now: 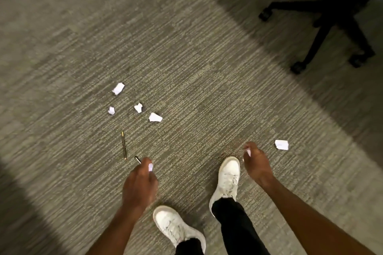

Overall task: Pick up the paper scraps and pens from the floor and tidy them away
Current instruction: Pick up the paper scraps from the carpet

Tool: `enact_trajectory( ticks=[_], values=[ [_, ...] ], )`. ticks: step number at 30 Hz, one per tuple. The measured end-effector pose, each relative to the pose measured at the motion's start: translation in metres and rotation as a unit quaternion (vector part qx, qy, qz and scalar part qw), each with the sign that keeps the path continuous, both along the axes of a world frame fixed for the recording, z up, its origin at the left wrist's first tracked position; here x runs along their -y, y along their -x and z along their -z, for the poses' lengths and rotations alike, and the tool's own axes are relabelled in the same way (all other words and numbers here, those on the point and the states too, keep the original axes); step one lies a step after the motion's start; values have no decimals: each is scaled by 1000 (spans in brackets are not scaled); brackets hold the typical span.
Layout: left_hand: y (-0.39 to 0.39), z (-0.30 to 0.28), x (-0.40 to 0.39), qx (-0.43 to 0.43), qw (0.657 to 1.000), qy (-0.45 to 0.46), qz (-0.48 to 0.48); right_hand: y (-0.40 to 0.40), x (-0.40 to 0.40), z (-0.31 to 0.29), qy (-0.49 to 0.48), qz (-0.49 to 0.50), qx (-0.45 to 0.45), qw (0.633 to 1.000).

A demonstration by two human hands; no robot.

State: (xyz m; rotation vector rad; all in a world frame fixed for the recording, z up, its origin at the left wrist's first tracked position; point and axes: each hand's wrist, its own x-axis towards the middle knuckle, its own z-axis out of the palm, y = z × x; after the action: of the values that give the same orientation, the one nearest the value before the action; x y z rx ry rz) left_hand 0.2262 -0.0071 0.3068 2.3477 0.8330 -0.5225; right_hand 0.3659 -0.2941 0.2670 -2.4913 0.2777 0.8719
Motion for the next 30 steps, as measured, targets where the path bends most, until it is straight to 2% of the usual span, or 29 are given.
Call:
enact_trajectory(
  ticks=[8,13,17,23,30],
  values=[
    [-51,16,36,-89,996,-10,2,-32,83,20,3,66,-5,998],
    [-106,46,54,-94,996,-4,-4,-58,142,49,37,99,10,994],
    [-129,92,63,-119,993,8,10,-66,178,91,75,96,-11,993],
    [-135,181,64,-152,987,-11,57,-72,216,187,128,112,-16,985],
    [-125,271,57,-169,982,-17,81,-75,249,291,191,57,9,980]
  ],
)
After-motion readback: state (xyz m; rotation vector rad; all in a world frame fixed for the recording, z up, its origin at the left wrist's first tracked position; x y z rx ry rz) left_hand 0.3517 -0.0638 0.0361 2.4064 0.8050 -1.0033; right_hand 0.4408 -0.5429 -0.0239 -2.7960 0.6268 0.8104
